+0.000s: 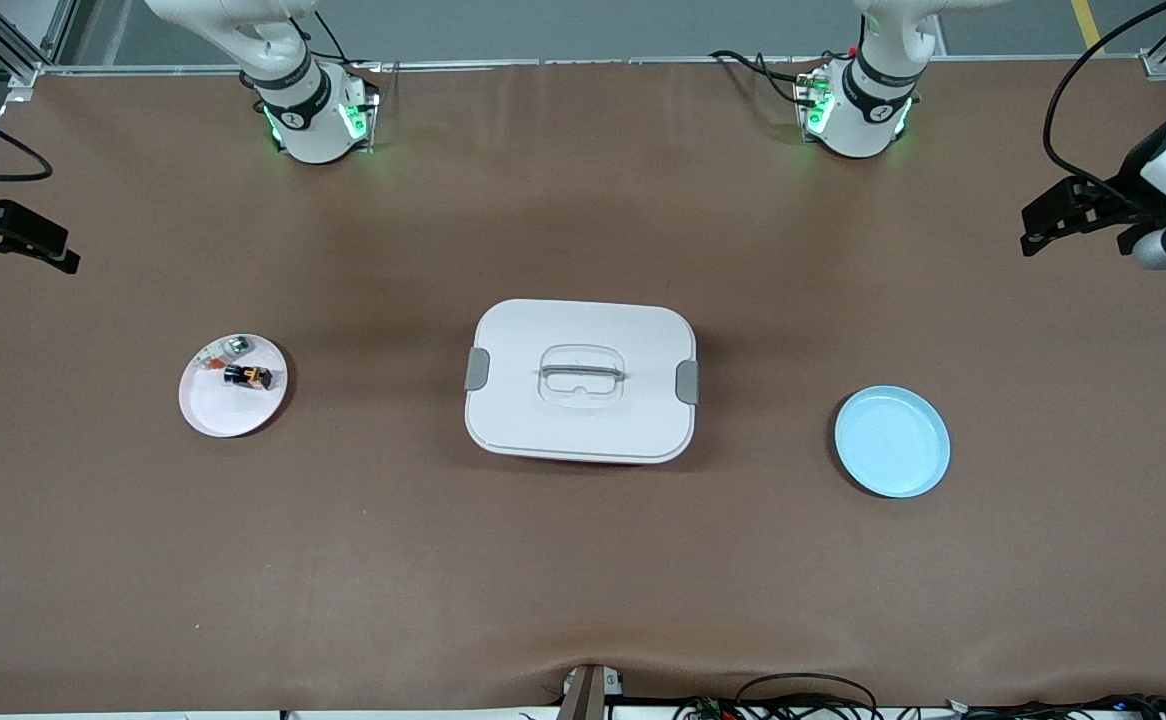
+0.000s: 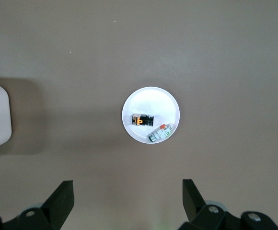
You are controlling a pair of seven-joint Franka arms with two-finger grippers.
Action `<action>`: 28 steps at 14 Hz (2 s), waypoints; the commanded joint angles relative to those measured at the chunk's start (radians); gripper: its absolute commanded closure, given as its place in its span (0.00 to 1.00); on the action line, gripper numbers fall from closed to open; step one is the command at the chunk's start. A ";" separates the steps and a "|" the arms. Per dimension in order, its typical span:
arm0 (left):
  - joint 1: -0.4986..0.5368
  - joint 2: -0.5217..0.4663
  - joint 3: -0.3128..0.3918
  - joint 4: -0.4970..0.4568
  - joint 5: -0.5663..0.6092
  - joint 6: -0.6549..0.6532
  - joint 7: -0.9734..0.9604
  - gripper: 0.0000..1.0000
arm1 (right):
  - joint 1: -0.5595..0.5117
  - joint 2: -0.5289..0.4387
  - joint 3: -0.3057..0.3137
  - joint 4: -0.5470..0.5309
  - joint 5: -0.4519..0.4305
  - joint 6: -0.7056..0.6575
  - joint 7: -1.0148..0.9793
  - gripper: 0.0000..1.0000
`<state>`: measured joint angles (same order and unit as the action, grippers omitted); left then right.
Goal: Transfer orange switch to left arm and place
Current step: 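Move the right gripper over the white plate toward the orange switch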
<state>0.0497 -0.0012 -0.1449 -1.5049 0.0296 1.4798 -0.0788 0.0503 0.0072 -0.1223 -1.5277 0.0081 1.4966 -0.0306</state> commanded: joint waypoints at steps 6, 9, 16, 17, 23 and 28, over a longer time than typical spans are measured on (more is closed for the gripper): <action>0.002 -0.016 0.008 0.003 0.019 -0.016 0.004 0.00 | 0.003 0.011 0.001 0.024 0.010 -0.018 0.008 0.00; 0.001 -0.011 0.008 0.005 0.018 -0.016 -0.002 0.00 | 0.003 0.022 0.001 0.020 0.006 -0.019 0.008 0.00; -0.001 -0.003 0.001 0.022 0.018 -0.016 -0.018 0.00 | -0.004 0.089 0.000 0.005 0.001 -0.053 0.011 0.00; -0.001 -0.002 -0.001 0.020 0.019 -0.016 -0.019 0.00 | -0.006 0.094 0.000 -0.011 0.001 -0.041 0.011 0.00; 0.001 -0.002 -0.001 0.014 0.019 -0.016 -0.021 0.00 | -0.009 0.093 -0.002 -0.193 -0.002 0.141 0.011 0.00; 0.001 -0.002 -0.001 0.018 0.019 -0.015 -0.021 0.00 | -0.021 0.094 -0.004 -0.373 -0.005 0.355 0.015 0.00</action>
<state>0.0511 -0.0020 -0.1407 -1.4960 0.0300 1.4765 -0.0882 0.0370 0.1192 -0.1316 -1.8282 0.0070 1.7873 -0.0300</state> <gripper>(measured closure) 0.000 0.000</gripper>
